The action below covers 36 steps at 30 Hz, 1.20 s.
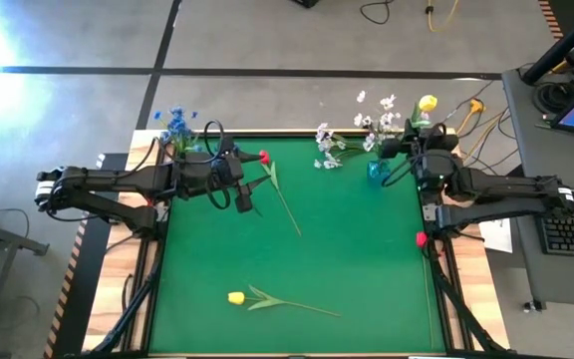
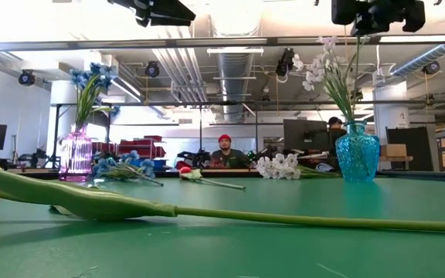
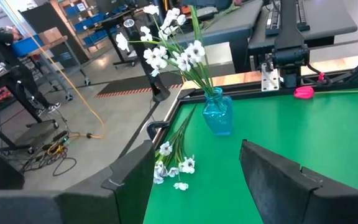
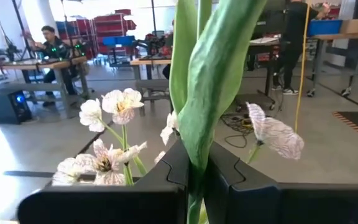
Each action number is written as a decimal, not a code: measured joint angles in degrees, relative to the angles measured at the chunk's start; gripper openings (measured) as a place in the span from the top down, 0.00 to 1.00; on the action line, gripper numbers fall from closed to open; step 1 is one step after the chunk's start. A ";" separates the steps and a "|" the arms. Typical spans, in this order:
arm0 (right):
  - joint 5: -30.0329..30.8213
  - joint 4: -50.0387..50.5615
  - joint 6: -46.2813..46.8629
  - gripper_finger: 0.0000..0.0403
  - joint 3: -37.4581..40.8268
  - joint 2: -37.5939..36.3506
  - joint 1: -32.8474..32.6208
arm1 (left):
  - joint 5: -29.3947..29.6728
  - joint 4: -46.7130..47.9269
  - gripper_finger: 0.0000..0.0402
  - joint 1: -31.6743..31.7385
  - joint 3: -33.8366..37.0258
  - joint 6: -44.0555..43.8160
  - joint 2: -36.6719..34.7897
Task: Sort flowers into vase by color
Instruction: Put the top yellow tulip into the purple vase
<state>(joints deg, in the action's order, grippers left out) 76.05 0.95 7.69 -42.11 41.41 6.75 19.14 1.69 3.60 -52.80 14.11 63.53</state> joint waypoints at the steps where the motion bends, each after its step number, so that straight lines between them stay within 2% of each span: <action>1: 0.00 0.11 -0.09 0.96 0.27 0.09 0.06 | 0.00 0.01 0.44 0.00 0.00 0.00 -0.01; 10: 0.48 0.28 1.75 0.95 1.80 4.31 1.28 | 0.00 0.02 0.44 0.00 0.00 0.00 0.02; 13: 0.48 0.50 1.74 0.93 1.80 5.81 1.28 | 0.00 0.04 0.44 0.00 0.00 0.00 0.02; 22: 2.10 0.60 1.76 0.72 1.84 6.33 1.28 | 0.00 0.69 0.44 0.00 0.00 -0.83 0.02; 36: 2.05 1.77 1.45 0.42 1.48 3.58 -0.73 | -0.02 8.45 0.44 0.00 0.00 -6.64 0.04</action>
<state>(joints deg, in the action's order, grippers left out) 78.11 2.72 9.14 -40.63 45.00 6.02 19.12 10.14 3.60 -52.80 7.47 63.57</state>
